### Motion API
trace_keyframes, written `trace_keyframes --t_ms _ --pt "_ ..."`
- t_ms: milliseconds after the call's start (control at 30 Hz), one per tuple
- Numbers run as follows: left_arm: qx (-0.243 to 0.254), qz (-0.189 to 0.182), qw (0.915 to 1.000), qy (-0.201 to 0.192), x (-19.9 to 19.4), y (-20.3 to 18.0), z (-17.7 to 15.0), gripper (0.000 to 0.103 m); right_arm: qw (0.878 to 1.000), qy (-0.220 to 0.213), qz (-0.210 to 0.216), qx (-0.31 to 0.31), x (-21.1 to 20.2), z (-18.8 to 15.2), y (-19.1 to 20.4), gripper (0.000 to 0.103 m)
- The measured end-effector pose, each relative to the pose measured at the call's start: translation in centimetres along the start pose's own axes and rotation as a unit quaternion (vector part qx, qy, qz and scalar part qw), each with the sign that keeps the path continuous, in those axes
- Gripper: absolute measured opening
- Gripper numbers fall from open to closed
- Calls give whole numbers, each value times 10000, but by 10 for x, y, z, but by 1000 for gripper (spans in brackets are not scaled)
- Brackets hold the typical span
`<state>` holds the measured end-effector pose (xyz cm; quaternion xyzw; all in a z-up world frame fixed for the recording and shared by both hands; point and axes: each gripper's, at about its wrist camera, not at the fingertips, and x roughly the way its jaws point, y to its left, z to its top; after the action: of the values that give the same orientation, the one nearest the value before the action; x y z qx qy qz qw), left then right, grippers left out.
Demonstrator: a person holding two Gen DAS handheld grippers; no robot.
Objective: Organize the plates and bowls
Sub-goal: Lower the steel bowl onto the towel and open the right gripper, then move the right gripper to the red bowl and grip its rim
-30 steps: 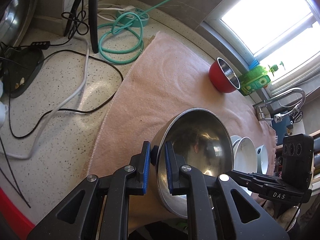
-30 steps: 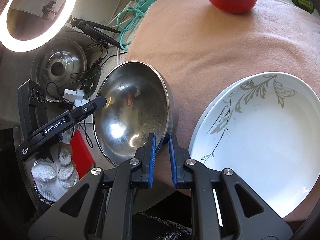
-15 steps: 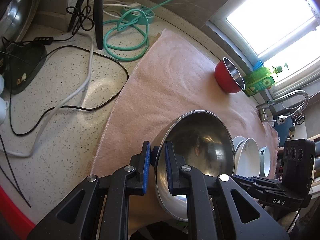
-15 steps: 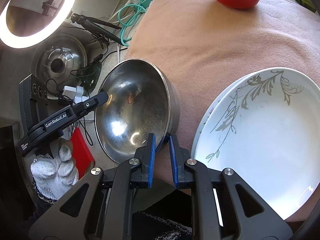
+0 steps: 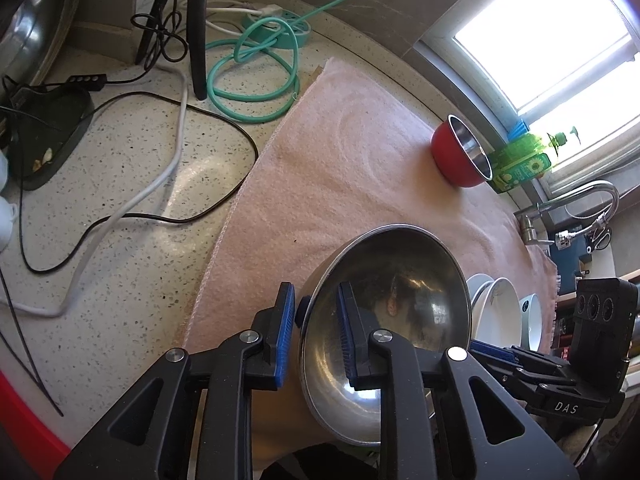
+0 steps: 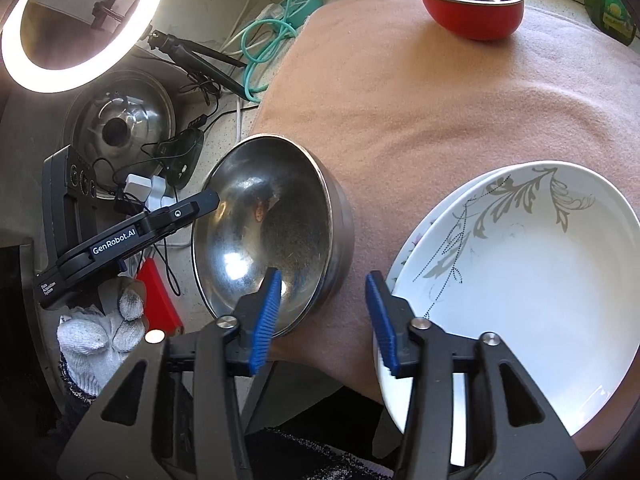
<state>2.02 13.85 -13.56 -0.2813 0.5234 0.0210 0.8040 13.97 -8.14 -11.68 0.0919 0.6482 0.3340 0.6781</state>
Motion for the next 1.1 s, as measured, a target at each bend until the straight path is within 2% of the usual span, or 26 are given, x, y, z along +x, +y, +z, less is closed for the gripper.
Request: trace_keyframes --t_ms 100,133,167,267,300,367,400,733,867,1100 --pt "3 -7 10000 -18 -1 0 1 22 10000 -54 -25 -66 -4 2 2 56" --pt "-2 -2 10000 -32 -1 0 2 28 9999 -77 -19 -62 -6 2 1 57" --pt "-2 1 10000 -53 -2 0 3 34 9999 -110 -4 -54 -7 3 1 63" --pt "34 5 9999 -121 -4 -3 6 38 9996 -268 42 -7 -13 5 -1 79" --pt "50 19 9999 -139 -5 -4 7 42 9994 -326 73 20 -15 6 -2 86" --pt "7 131 9997 -187 -8 -5 11 74 9989 -442 125 83 -20 8 -4 92" --pt "-22 216 9995 -248 -10 -5 13 76 9987 -484 136 111 -22 9 -5 92" --pt "291 256 9985 -398 -15 -22 33 76 9962 -816 -27 292 -46 23 -23 92" --pt "480 257 9978 -391 -12 -33 44 76 9939 -1040 -228 289 -63 36 -31 92" --pt "819 292 9953 -433 2 -61 69 76 9851 -1488 -836 215 -94 64 -53 92"
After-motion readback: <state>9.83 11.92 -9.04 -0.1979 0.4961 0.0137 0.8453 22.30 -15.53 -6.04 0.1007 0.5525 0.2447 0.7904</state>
